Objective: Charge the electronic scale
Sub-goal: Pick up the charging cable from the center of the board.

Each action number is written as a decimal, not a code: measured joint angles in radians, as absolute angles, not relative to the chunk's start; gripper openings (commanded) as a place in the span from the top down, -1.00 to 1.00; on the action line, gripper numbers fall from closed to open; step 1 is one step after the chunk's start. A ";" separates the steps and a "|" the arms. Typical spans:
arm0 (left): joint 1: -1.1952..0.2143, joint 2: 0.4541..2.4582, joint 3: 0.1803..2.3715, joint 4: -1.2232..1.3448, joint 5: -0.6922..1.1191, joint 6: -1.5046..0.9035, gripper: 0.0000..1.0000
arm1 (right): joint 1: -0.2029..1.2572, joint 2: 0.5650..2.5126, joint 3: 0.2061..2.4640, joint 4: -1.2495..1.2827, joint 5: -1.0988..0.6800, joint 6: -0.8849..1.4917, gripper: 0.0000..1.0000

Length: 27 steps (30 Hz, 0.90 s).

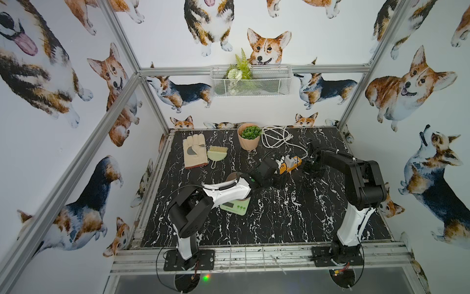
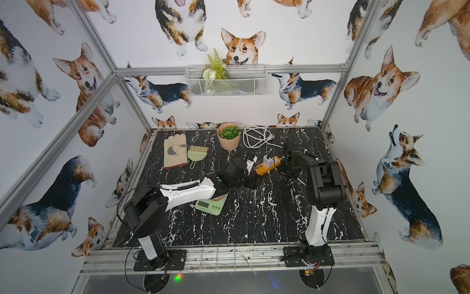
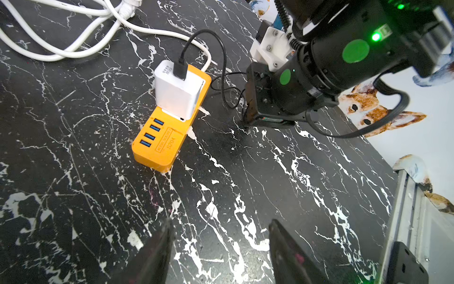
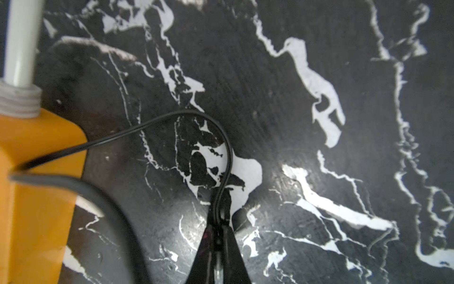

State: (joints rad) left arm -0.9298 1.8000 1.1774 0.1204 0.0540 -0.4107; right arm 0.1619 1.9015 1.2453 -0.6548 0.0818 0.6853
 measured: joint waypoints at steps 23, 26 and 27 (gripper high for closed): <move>-0.982 1.861 1.129 0.366 0.070 -0.078 0.07 | 0.242 1.561 1.217 -0.671 -0.209 0.811 1.00; -1.003 1.884 1.139 0.404 0.006 0.003 0.18 | 0.269 1.540 1.219 -0.675 -0.241 0.835 1.00; -1.007 1.889 1.139 0.423 -0.016 0.022 0.22 | 0.277 1.535 1.219 -0.675 -0.245 0.841 1.00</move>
